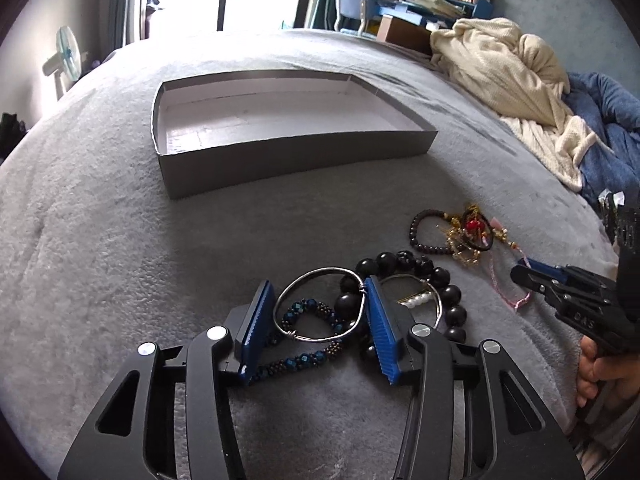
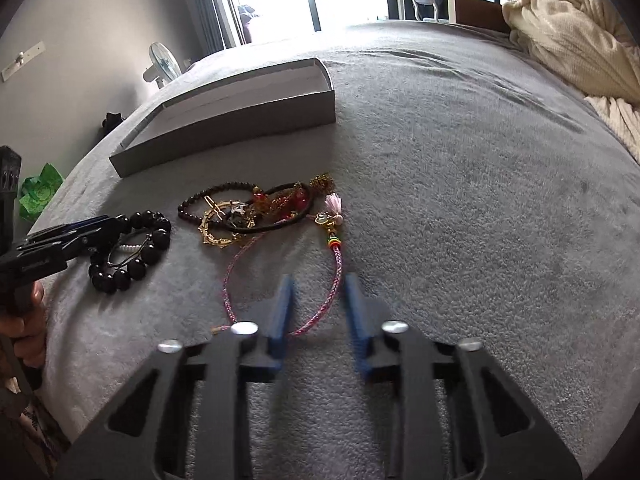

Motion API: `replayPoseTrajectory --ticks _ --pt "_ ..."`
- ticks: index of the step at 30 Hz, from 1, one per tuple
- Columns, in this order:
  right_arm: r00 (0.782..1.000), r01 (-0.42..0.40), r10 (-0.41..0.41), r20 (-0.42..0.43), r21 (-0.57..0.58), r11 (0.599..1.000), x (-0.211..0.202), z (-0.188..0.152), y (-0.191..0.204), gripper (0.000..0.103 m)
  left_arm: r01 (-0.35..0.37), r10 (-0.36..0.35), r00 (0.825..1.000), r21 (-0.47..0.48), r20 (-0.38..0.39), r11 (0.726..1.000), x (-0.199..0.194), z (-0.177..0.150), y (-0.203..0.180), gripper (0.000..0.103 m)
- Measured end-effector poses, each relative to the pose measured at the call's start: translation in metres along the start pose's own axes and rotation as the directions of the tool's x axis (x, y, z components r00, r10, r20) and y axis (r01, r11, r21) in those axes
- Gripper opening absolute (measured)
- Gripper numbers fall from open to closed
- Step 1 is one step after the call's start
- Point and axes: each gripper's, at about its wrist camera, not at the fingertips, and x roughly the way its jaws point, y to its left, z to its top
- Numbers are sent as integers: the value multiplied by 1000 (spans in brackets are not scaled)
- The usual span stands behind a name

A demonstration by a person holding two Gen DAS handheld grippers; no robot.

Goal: Organize jewelry
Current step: 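Close left tool on silver bangle while right tool closes on pink cord bracelet, then lift silver bangle with left tool while right tool lifts pink cord bracelet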

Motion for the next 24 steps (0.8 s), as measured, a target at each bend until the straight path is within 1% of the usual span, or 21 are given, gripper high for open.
replayPoseTrajectory --ticks 1,3,11,19,24 --pt "1000 -4 4 5 4 1000 -1 0 -1 5 1 -1 1000 -1 4 1000 -2 -1 0 48" --pt "1000 -13 13 21 11 1000 -6 -2 -3 3 6 -6 1000 1 13 1000 -5 -2 0 48" --pt "994 10 -11 105 12 1000 -37 -4 -6 2 0 0 999 7 54 1000 -18 0 -3 48" --pt "981 -2 4 194 -7 1000 -62 21 1 2 -17 15 996 25 83 1000 -27 11 -7 48" --pt "965 -16 20 260 -16 1000 -82 39 7 2 -26 23 994 34 104 999 -31 23 -7 48"
